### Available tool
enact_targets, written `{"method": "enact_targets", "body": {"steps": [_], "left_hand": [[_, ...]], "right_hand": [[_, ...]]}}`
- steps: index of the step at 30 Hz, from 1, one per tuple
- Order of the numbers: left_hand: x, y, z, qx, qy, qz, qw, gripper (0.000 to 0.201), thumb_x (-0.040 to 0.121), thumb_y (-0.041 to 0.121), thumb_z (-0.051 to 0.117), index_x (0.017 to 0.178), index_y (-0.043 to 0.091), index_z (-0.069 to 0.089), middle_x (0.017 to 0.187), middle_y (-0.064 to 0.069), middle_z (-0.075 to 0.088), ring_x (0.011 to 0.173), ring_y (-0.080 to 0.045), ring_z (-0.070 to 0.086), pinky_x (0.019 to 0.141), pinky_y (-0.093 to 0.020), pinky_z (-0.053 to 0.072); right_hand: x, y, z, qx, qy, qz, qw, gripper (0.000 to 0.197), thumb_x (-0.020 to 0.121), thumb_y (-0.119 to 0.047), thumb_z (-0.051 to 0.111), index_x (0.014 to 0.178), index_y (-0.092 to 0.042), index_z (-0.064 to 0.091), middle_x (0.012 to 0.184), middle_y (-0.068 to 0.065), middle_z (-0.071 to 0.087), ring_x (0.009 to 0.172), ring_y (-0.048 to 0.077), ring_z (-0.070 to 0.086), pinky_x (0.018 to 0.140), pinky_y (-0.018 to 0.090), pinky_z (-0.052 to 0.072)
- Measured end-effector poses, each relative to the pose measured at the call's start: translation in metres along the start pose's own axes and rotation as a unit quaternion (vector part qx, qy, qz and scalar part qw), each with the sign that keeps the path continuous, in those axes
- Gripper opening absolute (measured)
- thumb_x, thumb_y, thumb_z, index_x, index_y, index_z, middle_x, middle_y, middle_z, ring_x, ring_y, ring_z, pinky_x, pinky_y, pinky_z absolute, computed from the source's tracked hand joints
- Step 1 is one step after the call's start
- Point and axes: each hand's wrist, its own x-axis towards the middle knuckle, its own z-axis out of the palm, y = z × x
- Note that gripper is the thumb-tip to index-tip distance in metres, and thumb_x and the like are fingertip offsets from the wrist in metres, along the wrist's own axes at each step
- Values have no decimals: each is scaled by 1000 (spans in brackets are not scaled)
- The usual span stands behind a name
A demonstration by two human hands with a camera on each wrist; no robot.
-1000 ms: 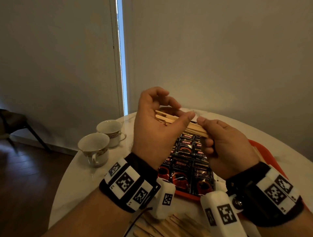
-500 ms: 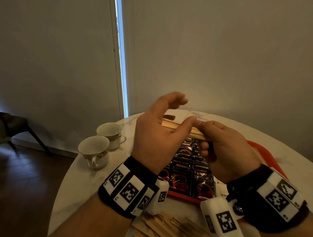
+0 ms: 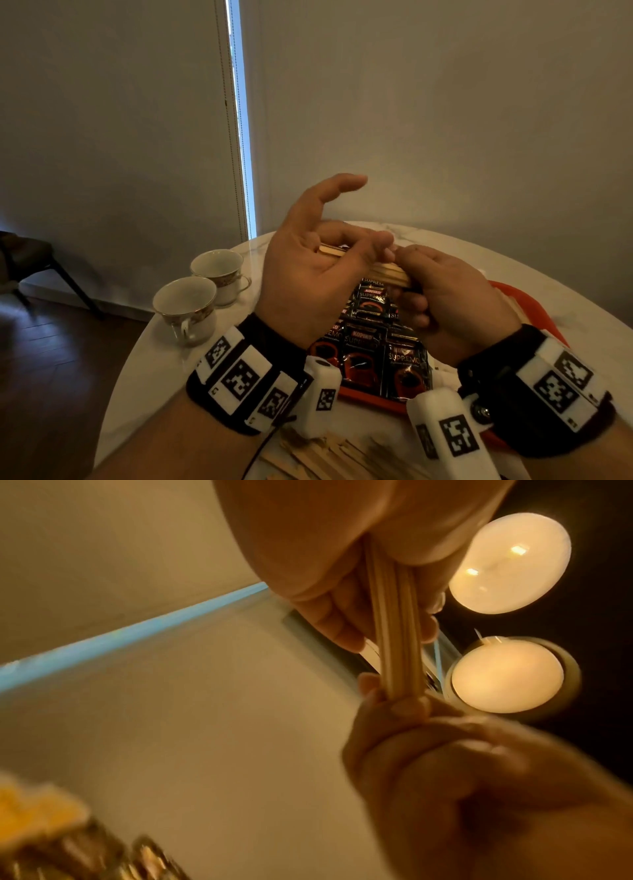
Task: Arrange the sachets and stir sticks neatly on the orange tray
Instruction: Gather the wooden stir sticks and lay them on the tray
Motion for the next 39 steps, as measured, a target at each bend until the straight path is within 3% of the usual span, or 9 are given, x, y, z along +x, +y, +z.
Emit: {"method": "enact_targets", "body": {"steps": [2, 6, 13, 17, 21, 23, 27, 34, 39], "left_hand": [[0, -3, 2, -98, -1, -41, 994, 61, 84, 11, 81, 136, 21, 50, 86, -10, 78, 86, -32, 77, 79, -46, 64], [2, -8, 6, -213, -78, -67, 972, 54, 75, 20, 85, 120, 12, 57, 88, -3, 77, 98, -29, 75, 87, -43, 58], [6, -8, 22, -203, -45, -114, 972, 16, 89, 35, 74, 88, 19, 73, 53, 4, 49, 52, -17, 55, 70, -44, 52], [11, -4, 25, -182, 12, -126, 975, 17, 97, 27, 67, 97, 11, 72, 52, 2, 42, 49, -16, 47, 67, -40, 53], [16, 5, 17, -97, 70, -86, 989, 20, 102, 18, 62, 121, 15, 63, 56, -1, 47, 53, -20, 56, 66, -48, 59], [19, 10, 13, -49, 110, -67, 990, 21, 105, 15, 58, 126, 17, 59, 60, -2, 53, 54, -23, 61, 62, -51, 60], [24, 23, 9, 8, 138, -52, 989, 8, 105, 14, 60, 111, 15, 65, 59, 2, 61, 56, -24, 69, 59, -52, 62], [23, 41, 22, -27, 95, -107, 989, 10, 101, 11, 66, 104, 1, 67, 57, -1, 59, 52, -20, 64, 62, -47, 64], [25, 41, 41, -94, 63, -162, 980, 8, 101, 7, 63, 104, 3, 69, 67, -8, 66, 89, -29, 78, 81, -43, 64]], "right_hand": [[1, 2, 1, 48, -7, 35, 998, 32, 75, -36, 69, 88, -7, 61, 62, 4, 49, 38, 5, 33, 33, 15, 25], [-1, 3, 3, 116, -1, 95, 989, 36, 65, -33, 74, 90, -9, 64, 59, 2, 49, 36, 4, 33, 32, 13, 23], [-4, 1, 1, 136, -59, 172, 974, 22, 85, -33, 63, 74, -17, 71, 61, 2, 49, 39, 2, 35, 34, 10, 26], [-6, -4, 3, 121, -7, 137, 983, 27, 94, -26, 63, 111, -6, 70, 92, 12, 71, 79, 19, 71, 60, 26, 62], [-20, -13, 5, 167, -51, 140, 975, 36, 104, -21, 52, 131, 1, 60, 122, 23, 71, 107, 33, 72, 84, 37, 61], [-29, -18, 7, 141, -94, 133, 977, 36, 105, -23, 49, 128, 2, 60, 118, 26, 71, 101, 33, 74, 86, 38, 61], [-43, -30, 12, -55, -120, 40, 990, 31, 104, -28, 52, 111, -4, 71, 92, 18, 73, 73, 24, 69, 64, 32, 60], [-57, -42, 12, -304, -165, -113, 932, 31, 102, -38, 53, 111, -11, 65, 75, 7, 62, 64, 21, 57, 62, 33, 50], [-61, -43, 7, -324, -110, -175, 923, 23, 105, -37, 50, 108, -17, 63, 75, 3, 62, 63, 19, 56, 60, 36, 49]]}}
